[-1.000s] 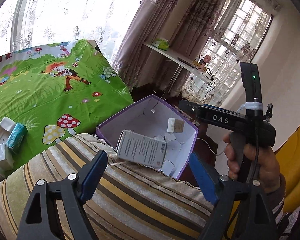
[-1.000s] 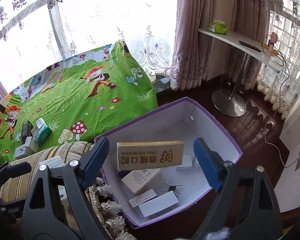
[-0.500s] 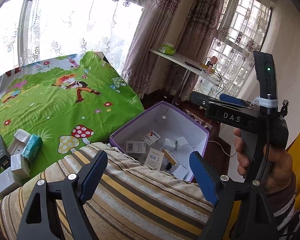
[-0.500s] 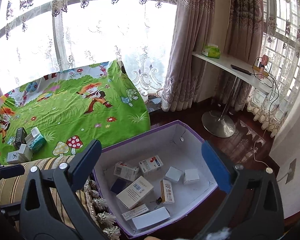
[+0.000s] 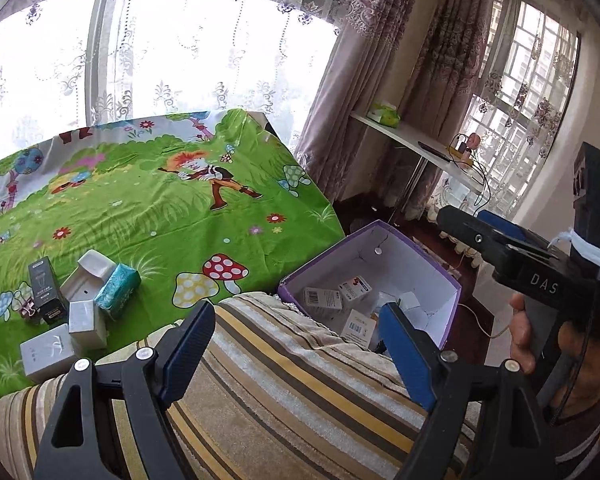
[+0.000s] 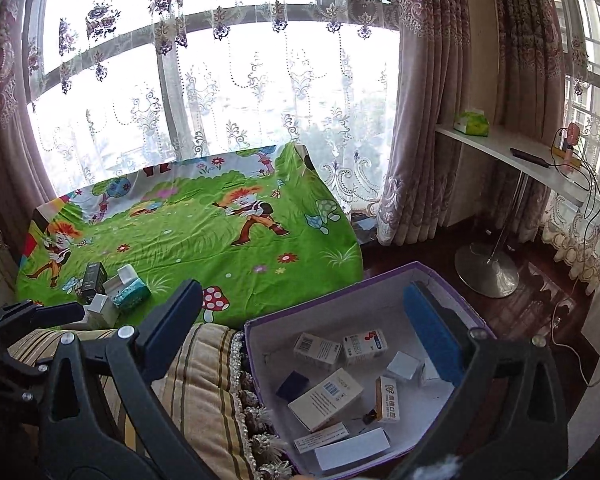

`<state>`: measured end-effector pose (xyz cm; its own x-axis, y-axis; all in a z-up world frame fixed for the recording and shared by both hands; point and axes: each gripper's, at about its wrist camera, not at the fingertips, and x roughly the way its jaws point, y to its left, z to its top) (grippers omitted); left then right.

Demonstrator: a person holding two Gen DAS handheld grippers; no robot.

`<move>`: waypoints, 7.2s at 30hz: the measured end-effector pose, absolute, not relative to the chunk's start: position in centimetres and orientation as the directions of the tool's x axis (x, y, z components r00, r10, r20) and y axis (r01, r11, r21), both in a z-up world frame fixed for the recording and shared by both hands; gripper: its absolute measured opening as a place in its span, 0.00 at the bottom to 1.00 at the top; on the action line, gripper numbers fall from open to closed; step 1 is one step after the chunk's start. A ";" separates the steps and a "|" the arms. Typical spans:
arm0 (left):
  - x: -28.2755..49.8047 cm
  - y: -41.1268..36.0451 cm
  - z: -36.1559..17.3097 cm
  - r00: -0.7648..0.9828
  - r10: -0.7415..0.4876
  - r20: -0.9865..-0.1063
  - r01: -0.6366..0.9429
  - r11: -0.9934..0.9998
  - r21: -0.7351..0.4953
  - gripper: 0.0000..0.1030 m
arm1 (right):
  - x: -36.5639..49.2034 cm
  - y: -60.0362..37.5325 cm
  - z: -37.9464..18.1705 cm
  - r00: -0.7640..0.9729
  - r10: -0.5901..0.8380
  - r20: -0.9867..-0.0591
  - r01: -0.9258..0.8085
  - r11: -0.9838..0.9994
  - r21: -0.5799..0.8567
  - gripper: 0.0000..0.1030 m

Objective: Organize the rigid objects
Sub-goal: 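Carry both boxes into the purple storage box and open both tools, then move both open tools back to the boxes on the bed, then grasp the white printed box with left tool while right tool grasps a white cube box, then carry both boxes over the storage box and open both tools to drop them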

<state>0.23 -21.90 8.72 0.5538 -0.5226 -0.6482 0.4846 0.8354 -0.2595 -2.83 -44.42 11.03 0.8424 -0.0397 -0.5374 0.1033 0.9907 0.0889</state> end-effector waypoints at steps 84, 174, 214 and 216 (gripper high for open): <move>10.5 1.2 -2.8 0.350 -0.193 -0.916 -0.273 0.915 -0.297 0.85 | 9.6 -22.7 4.4 0.499 0.291 -0.816 -0.258 0.949 0.181 0.98; 2.0 -17.4 4.9 0.494 -0.562 -0.664 0.235 0.821 -0.520 0.85 | 0.6 -42.7 3.4 0.668 0.296 -0.683 0.096 0.876 0.473 0.42; -0.5 -23.3 7.4 0.504 -0.544 -0.672 0.448 0.829 -0.335 0.87 | -2.3 -48.8 4.8 0.719 0.073 -0.691 0.277 0.883 0.380 0.63; -1.0 -23.3 8.1 0.548 -0.533 -0.644 0.478 0.832 -0.281 0.87 | -2.3 -48.6 5.0 0.720 0.067 -0.690 0.272 0.888 0.370 0.64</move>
